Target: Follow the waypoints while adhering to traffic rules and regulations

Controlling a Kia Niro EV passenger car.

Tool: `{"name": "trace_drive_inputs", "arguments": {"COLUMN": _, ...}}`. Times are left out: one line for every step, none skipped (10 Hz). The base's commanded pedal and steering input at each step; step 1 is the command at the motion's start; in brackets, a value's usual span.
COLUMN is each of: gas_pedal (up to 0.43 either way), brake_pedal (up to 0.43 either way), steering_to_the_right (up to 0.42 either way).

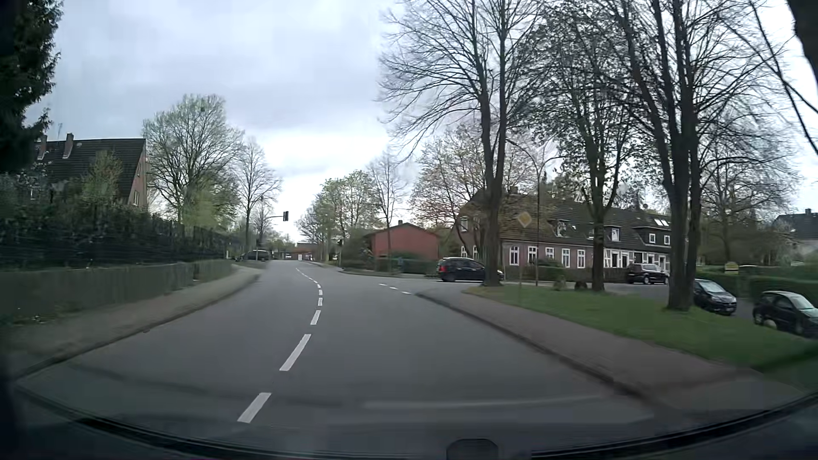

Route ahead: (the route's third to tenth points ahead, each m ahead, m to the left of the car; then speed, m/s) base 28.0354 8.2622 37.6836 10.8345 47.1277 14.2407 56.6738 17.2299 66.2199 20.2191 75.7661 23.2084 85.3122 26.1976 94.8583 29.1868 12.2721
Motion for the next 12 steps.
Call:
{"name": "trace_drive_inputs", "arguments": {"gas_pedal": 0.197, "brake_pedal": 0.000, "steering_to_the_right": -0.069}}
{"name": "trace_drive_inputs", "arguments": {"gas_pedal": 0.197, "brake_pedal": 0.000, "steering_to_the_right": -0.066}}
{"name": "trace_drive_inputs", "arguments": {"gas_pedal": 0.197, "brake_pedal": 0.000, "steering_to_the_right": -0.063}}
{"name": "trace_drive_inputs", "arguments": {"gas_pedal": 0.197, "brake_pedal": 0.000, "steering_to_the_right": -0.061}}
{"name": "trace_drive_inputs", "arguments": {"gas_pedal": 0.197, "brake_pedal": 0.000, "steering_to_the_right": -0.061}}
{"name": "trace_drive_inputs", "arguments": {"gas_pedal": 0.197, "brake_pedal": 0.000, "steering_to_the_right": -0.061}}
{"name": "trace_drive_inputs", "arguments": {"gas_pedal": 0.197, "brake_pedal": 0.000, "steering_to_the_right": -0.058}}
{"name": "trace_drive_inputs", "arguments": {"gas_pedal": 0.197, "brake_pedal": 0.000, "steering_to_the_right": -0.057}}
{"name": "trace_drive_inputs", "arguments": {"gas_pedal": 0.197, "brake_pedal": 0.000, "steering_to_the_right": -0.057}}
{"name": "trace_drive_inputs", "arguments": {"gas_pedal": 0.197, "brake_pedal": 0.000, "steering_to_the_right": -0.056}}
{"name": "trace_drive_inputs", "arguments": {"gas_pedal": 0.197, "brake_pedal": 0.006, "steering_to_the_right": -0.056}}
{"name": "trace_drive_inputs", "arguments": {"gas_pedal": 0.197, "brake_pedal": 0.000, "steering_to_the_right": -0.054}}
